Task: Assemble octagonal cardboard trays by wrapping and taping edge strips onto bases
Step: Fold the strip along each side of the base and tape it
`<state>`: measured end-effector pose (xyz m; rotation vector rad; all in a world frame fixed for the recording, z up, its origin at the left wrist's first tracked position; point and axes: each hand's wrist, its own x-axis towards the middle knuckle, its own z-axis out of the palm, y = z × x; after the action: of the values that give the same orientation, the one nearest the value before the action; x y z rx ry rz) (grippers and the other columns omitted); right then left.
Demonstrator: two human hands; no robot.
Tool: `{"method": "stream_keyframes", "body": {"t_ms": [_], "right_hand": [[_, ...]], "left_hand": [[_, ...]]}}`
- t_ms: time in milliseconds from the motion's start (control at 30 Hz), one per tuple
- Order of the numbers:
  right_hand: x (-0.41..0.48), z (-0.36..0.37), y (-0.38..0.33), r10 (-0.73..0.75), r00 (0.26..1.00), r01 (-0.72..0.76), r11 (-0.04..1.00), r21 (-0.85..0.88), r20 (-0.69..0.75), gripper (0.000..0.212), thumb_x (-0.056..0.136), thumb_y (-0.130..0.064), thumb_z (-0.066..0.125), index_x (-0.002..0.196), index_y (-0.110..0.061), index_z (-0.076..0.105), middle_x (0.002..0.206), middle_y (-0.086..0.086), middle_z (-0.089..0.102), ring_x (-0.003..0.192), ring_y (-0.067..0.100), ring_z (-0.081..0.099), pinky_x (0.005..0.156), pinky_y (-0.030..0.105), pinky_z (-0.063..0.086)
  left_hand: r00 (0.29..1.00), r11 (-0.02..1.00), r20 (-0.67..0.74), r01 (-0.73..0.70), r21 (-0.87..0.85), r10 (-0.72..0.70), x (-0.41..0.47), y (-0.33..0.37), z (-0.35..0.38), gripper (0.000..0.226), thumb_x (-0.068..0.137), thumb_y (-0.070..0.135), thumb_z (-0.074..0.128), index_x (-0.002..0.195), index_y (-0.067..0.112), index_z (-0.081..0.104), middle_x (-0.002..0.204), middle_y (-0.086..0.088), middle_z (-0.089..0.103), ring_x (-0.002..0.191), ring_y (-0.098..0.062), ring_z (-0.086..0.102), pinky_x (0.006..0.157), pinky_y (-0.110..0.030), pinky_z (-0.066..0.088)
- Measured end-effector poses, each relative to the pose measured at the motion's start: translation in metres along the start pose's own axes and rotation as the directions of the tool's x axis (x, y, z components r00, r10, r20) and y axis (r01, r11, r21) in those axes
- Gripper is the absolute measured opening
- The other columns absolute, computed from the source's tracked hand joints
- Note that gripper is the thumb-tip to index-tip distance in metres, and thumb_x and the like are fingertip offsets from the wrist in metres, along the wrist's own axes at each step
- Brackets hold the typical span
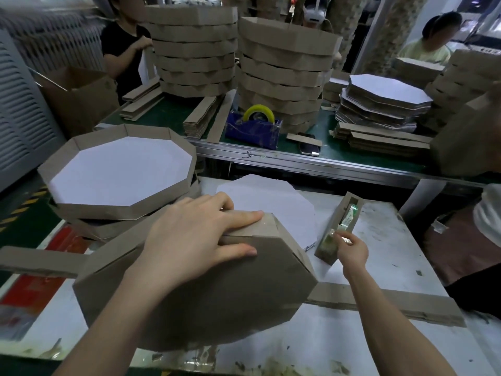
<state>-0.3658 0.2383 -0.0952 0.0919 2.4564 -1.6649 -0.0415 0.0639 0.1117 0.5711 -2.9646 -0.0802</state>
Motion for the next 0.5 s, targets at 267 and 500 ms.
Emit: {"method": "stream_keyframes", "body": {"t_ms": [267, 500], "right_hand": [[0.011, -0.001, 0.01, 0.019, 1.0, -0.019, 0.997, -0.073, -0.011, 0.014, 0.093, -0.019, 0.069, 0.106, -0.017, 0.076, 0.107, 0.015, 0.069, 0.073, 0.022, 0.053, 0.061, 0.03, 0.043], [0.017, 0.001, 0.009, -0.042, 0.999, 0.042, 0.977, -0.211, 0.002, 0.02, 0.097, -0.026, 0.064, 0.112, -0.028, 0.076, 0.112, 0.016, 0.071, 0.063, 0.02, 0.049, 0.055, 0.027, 0.037]], "left_hand": [[1.0, 1.0, 0.013, 0.019, 0.006, -0.019, 0.004, 0.002, 0.004, 0.07, 0.068, 0.088, 0.009, 0.136, 0.071, 0.015, 0.116, 0.022, 0.042, 0.095, -0.008, 0.049, 0.069, -0.025, 0.035], [1.0, 1.0, 0.0, 0.012, 0.006, -0.012, 0.004, 0.005, 0.003, 0.07, 0.069, 0.087, 0.009, 0.136, 0.07, 0.017, 0.115, 0.021, 0.043, 0.094, -0.008, 0.048, 0.068, -0.025, 0.036]]}}
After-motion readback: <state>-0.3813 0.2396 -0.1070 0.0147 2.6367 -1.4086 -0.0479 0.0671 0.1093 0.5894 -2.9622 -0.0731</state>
